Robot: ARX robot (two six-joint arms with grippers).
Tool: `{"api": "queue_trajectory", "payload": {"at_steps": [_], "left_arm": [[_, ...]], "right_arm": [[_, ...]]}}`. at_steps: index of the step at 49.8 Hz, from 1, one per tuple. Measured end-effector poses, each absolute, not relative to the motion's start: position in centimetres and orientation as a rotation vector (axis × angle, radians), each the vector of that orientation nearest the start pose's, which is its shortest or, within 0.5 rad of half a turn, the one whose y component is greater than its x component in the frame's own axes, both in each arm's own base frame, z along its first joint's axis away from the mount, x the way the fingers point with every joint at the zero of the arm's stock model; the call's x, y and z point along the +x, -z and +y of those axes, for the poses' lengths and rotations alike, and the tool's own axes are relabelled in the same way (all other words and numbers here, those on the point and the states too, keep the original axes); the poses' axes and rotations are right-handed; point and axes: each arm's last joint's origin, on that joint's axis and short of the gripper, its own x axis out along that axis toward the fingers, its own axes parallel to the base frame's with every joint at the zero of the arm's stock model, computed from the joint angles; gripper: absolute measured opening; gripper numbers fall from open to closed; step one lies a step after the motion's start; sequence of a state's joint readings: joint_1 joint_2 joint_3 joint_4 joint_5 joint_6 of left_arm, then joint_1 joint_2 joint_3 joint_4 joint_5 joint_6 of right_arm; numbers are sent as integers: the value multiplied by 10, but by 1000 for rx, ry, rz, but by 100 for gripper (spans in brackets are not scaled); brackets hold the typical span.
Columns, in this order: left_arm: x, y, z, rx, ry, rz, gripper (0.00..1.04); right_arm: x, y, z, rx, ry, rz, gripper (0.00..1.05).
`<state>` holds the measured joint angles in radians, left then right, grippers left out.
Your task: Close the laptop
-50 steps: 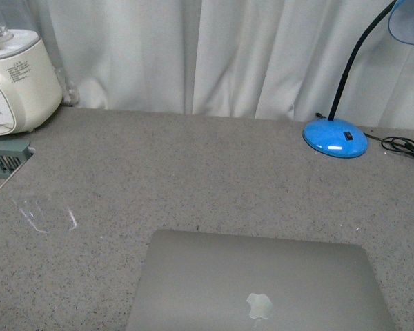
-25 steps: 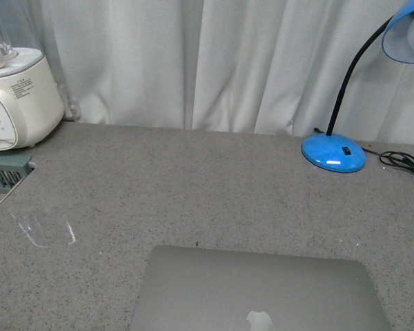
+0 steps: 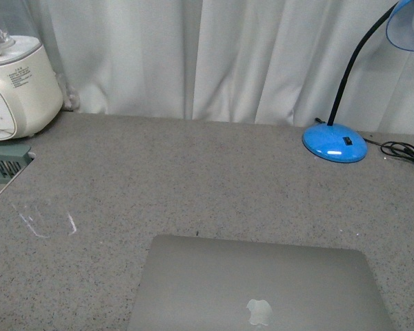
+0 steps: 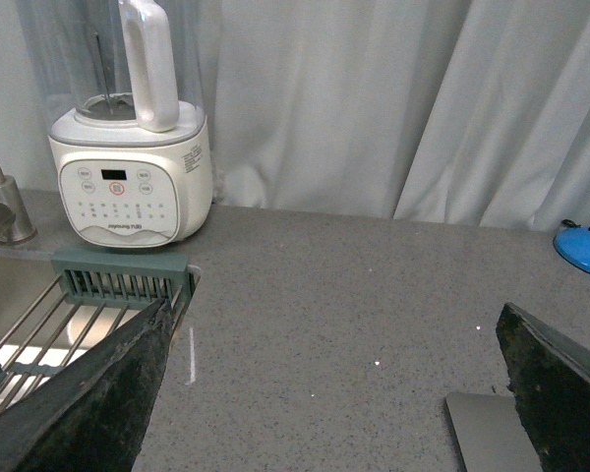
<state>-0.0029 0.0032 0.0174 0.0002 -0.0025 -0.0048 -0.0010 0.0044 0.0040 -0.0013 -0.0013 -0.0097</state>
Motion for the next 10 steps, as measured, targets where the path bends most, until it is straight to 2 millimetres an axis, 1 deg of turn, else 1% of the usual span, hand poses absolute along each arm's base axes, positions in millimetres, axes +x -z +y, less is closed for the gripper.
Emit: {"api": "queue_trajectory", "payload": {"at_steps": [10], "left_arm": [[97,-169,0,-5,0,-14,98]], "right_arm": [[98,-164,0,-10,0,2,96]]}}
